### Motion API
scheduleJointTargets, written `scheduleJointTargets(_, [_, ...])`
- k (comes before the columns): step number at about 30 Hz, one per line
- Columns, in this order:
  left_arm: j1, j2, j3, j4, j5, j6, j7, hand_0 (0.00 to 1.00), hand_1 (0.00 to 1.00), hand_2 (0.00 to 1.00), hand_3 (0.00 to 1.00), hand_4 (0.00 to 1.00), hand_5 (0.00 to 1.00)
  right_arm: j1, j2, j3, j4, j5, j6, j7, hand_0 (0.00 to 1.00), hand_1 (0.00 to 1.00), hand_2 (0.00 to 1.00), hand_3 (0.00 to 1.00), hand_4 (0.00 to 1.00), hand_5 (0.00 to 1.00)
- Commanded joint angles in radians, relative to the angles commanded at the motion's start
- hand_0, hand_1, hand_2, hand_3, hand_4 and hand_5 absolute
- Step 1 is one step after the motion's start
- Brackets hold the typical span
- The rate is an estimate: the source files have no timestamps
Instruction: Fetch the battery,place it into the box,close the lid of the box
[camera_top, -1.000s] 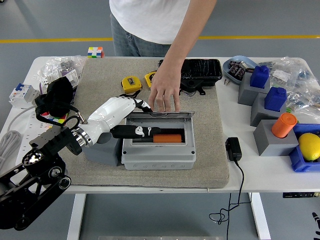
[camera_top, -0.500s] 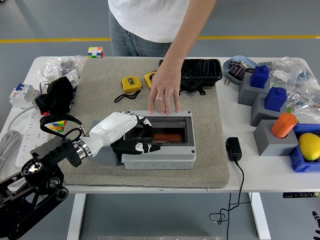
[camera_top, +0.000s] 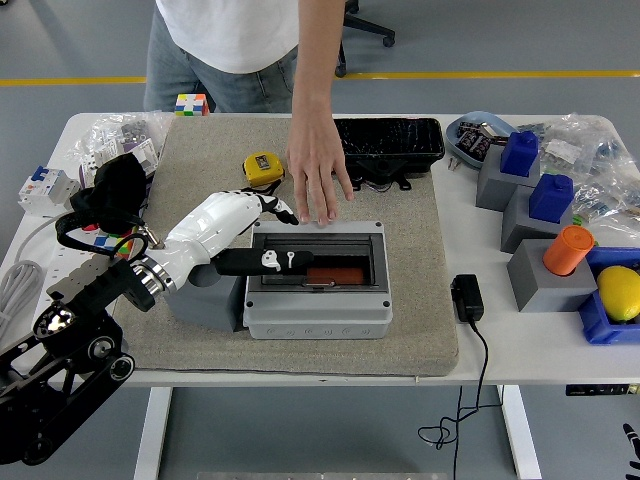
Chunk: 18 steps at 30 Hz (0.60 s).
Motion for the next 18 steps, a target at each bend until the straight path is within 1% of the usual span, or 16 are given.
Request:
scheduleJointTargets(1, [0.001, -0.005, -0.015, 0.001, 0.002, 0.002, -0.002, 0.728, 0.722, 0.666, 0.63, 0.998, 0.998, 0.0, 0.0, 0.0, 0.0, 0.0, 0.0, 0.0, 0.827, 0.795, 0.777, 0.817, 0.998, 0.981])
scheduleJointTargets(3, [0.009, -0.032, -0.071, 0.001, 0.002, 0.015, -0.012, 0.728, 0.722, 0.666, 0.63, 0.998, 0.998, -0.001, 0.001, 0.004, 0.0, -0.005, -0.001, -0.002, 0.827, 0.795, 0.777, 0.817, 0.998, 0.981])
scheduleJointTargets(4, [0.012, -0.046, -0.104, -0.001, -0.015, 0.022, -0.02, 0.728, 0.722, 0.666, 0.63, 0.998, 0.998, -0.001, 0.003, 0.006, 0.0, -0.008, -0.001, -0.002, 0.827, 0.795, 0.777, 0.817, 0.998, 0.981])
scheduleJointTargets(5, [0.013, -0.055, -0.128, -0.002, -0.034, 0.029, -0.029, 0.74, 0.744, 0.69, 0.657, 0.998, 0.998, -0.002, 0.004, 0.006, 0.0, -0.009, -0.001, -0.003, 0.827, 0.795, 0.776, 0.817, 0.998, 0.981])
scheduleJointTargets(7, [0.015, -0.077, -0.187, -0.004, -0.098, 0.047, -0.059, 0.74, 0.744, 0.69, 0.657, 0.998, 0.998, -0.004, 0.006, 0.001, 0.0, -0.009, 0.0, -0.003, 0.827, 0.795, 0.776, 0.817, 0.998, 0.981])
scheduleJointTargets(10, [0.018, -0.098, -0.257, -0.001, -0.2, 0.069, -0.105, 0.74, 0.744, 0.69, 0.657, 0.998, 0.998, -0.005, 0.01, -0.002, 0.0, -0.009, 0.0, -0.003, 0.827, 0.795, 0.776, 0.817, 0.998, 0.981])
scheduleJointTargets(11, [0.021, -0.104, -0.281, -0.001, -0.235, 0.074, -0.119, 0.76, 0.774, 0.729, 0.697, 0.998, 0.998, -0.004, 0.011, -0.003, 0.0, -0.01, 0.0, -0.003, 0.827, 0.795, 0.777, 0.817, 0.998, 0.981])
scheduleJointTargets(13, [0.03, -0.115, -0.33, -0.003, -0.305, 0.09, -0.148, 0.76, 0.774, 0.729, 0.697, 0.998, 0.998, -0.003, 0.014, -0.001, 0.0, -0.014, 0.0, -0.004, 0.827, 0.795, 0.777, 0.817, 0.998, 0.981])
scheduleJointTargets(16, [0.048, -0.124, -0.4, -0.008, -0.404, 0.094, -0.176, 0.76, 0.774, 0.729, 0.697, 0.998, 0.998, -0.002, 0.019, 0.002, 0.0, -0.02, 0.0, -0.005, 0.827, 0.795, 0.777, 0.817, 0.998, 0.981])
scheduleJointTargets(17, [0.059, -0.127, -0.425, -0.009, -0.446, 0.089, -0.189, 0.775, 0.792, 0.753, 0.709, 0.998, 0.998, -0.002, 0.021, 0.002, 0.0, -0.021, 0.001, -0.005, 0.828, 0.795, 0.776, 0.817, 0.998, 0.98])
scheduleJointTargets(18, [0.067, -0.128, -0.447, -0.01, -0.481, 0.082, -0.196, 0.775, 0.792, 0.753, 0.709, 0.998, 0.998, -0.002, 0.023, 0.002, 0.0, -0.022, 0.001, -0.005, 0.828, 0.795, 0.776, 0.817, 0.998, 0.98])
